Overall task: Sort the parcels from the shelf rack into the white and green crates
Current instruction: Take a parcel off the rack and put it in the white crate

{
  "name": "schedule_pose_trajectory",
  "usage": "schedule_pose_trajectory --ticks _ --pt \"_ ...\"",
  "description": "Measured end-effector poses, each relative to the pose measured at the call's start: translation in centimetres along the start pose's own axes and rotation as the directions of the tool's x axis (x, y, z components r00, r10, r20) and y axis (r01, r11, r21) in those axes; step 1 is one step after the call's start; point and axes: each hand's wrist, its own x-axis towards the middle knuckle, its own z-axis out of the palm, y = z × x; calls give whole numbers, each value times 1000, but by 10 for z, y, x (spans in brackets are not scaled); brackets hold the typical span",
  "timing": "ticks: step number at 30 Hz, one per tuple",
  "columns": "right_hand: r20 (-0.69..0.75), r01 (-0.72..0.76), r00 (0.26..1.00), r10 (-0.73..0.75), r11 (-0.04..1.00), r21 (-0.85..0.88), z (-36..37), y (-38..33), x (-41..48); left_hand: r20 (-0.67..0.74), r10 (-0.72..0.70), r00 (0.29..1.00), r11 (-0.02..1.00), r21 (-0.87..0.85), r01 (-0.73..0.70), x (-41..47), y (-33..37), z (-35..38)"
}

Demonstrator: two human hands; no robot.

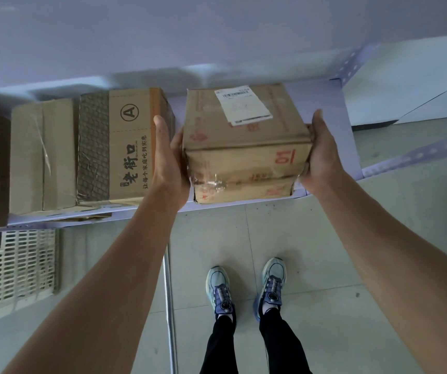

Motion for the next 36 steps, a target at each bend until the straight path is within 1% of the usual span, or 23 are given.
schedule_pose_trajectory --ticks 4,10,15,20,26,31,36 --pt "6 23 1000 -23 1000 -4 1 11 1 -8 -10 1000 1000 26 10 -5 -5 0" --pt "61 31 998 -29 999 -33 2 26 0 -31 -5 999 998 57 7 -11 -15 0" --pt "108 71 992 -67 997 -30 -4 40 -1 40 28 999 997 64 -31 -17 -21 0" --pt "136 114 985 -109 993 -24 -11 47 -11 169 88 982 995 40 -96 -28 -22 -3" --pt "85 144 986 -144 990 10 -8 42 -53 245 90 965 990 80 -113 -55 -7 -5" --pt "62 170 983 -171 985 11 -3 38 -107 302 85 950 989 91 -117 -91 -2 -16" --pt "80 165 983 -165 986 3 0 45 -163 289 105 952 988 78 -132 -141 -6 -36"
